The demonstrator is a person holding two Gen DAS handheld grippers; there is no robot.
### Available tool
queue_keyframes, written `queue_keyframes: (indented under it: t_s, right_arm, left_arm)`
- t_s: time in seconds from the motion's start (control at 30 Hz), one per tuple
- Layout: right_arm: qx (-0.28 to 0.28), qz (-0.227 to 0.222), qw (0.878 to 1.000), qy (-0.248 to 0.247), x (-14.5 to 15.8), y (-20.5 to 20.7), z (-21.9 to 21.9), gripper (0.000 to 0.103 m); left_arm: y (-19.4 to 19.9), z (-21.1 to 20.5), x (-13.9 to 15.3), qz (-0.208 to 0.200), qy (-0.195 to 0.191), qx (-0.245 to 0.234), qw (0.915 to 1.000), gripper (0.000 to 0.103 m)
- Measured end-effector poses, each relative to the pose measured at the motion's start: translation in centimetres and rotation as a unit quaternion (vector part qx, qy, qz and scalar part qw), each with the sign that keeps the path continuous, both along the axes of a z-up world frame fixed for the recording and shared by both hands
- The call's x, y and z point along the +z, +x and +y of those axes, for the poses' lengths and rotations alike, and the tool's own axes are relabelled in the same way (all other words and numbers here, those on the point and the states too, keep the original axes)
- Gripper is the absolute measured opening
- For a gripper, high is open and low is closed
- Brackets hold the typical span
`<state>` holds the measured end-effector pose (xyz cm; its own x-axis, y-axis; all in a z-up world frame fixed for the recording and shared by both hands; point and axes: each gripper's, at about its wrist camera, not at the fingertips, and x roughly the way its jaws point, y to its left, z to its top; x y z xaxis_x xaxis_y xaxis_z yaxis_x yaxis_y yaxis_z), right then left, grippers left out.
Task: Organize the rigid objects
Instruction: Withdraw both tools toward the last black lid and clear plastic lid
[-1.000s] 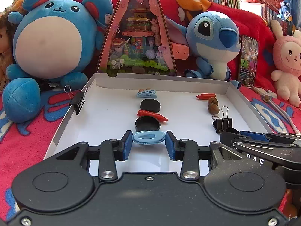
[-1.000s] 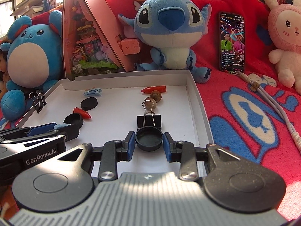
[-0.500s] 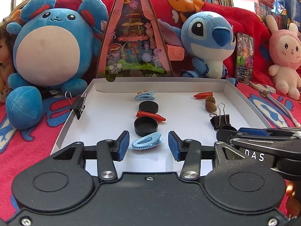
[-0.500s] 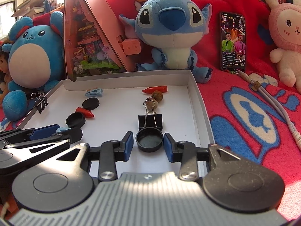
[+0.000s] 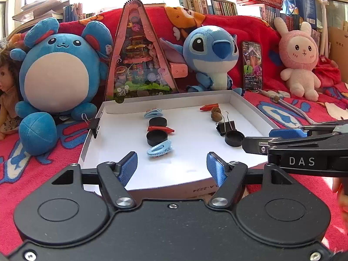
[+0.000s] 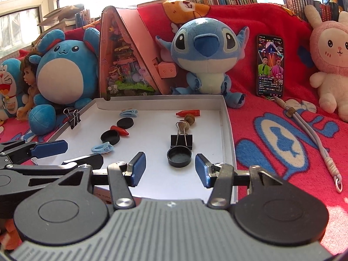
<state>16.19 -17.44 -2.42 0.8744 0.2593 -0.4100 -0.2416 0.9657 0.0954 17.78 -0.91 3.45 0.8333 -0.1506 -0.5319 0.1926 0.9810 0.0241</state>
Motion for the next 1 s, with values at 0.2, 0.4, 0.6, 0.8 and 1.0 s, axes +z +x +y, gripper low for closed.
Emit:
queue_keyframes:
  t_s: [0.2,0.4,0.6,0.8,1.0]
  right_arm:
    - [0.032,-0.011,0.999,-0.021,-0.4,-3.6,-0.3,0.071]
    - [0.077,-0.008,0.996,-0.044,-1.2,-6.9,-0.2,0.075]
    - [0.111,0.006,0.993,-0.05,-2.0,-9.6,-0.1,0.078]
    - [0.153,0.022,0.986,-0.066,-3.4,-11.1,1.3,0.079]
    - [0.168,0.027,0.983,-0.067,-4.2,-11.4,2.4,0.078]
  left_arm:
    - [-3.5,0.6,-0.2,0.009,-0.006,-0.024,0.9997,0.071]
    - [-6.9,1.3,-0.9,0.018,-0.005,-0.038,0.9991,0.073]
    - [-8.8,3.0,-1.3,0.037,-0.041,-0.023,0.9982,0.073]
    - [-9.6,3.9,-1.7,0.049,-0.054,-0.009,0.9973,0.074]
    - [-10.2,3.7,-1.8,0.047,-0.052,-0.017,0.9974,0.074]
